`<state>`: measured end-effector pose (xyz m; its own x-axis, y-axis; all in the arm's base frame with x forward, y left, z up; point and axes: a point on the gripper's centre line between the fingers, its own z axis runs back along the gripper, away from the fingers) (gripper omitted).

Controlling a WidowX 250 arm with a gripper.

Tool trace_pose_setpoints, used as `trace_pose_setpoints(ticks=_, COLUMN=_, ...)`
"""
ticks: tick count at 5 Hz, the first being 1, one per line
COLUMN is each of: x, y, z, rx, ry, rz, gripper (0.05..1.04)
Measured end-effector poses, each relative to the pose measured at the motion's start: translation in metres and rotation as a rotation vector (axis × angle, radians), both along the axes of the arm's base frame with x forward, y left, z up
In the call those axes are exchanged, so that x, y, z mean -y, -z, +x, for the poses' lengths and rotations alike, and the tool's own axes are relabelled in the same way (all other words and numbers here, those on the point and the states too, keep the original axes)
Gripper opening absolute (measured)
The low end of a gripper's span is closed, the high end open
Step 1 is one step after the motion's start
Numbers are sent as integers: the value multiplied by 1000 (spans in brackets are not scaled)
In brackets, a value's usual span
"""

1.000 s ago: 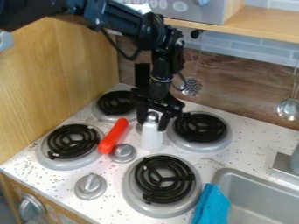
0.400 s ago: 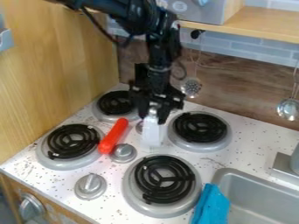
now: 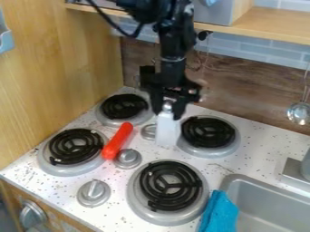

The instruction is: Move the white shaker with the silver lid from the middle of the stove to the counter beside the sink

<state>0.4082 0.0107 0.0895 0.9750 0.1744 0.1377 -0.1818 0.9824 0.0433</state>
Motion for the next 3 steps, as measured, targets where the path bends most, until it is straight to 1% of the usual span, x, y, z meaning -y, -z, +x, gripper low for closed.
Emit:
trace_pose_setpoints(ticks=1, x=29, y=-2, z=-2, rx=-14, ry=58, rz=2, gripper=596)
trace_pose_setpoints(ticks=2, x=35, y=-18, z=-12, rx=4, ry=92, rz=-2, gripper=596)
trace_pose_setpoints(ticks=3, x=52, y=-20, z=-9, rx=20, ry=105, rz=-3, gripper=596)
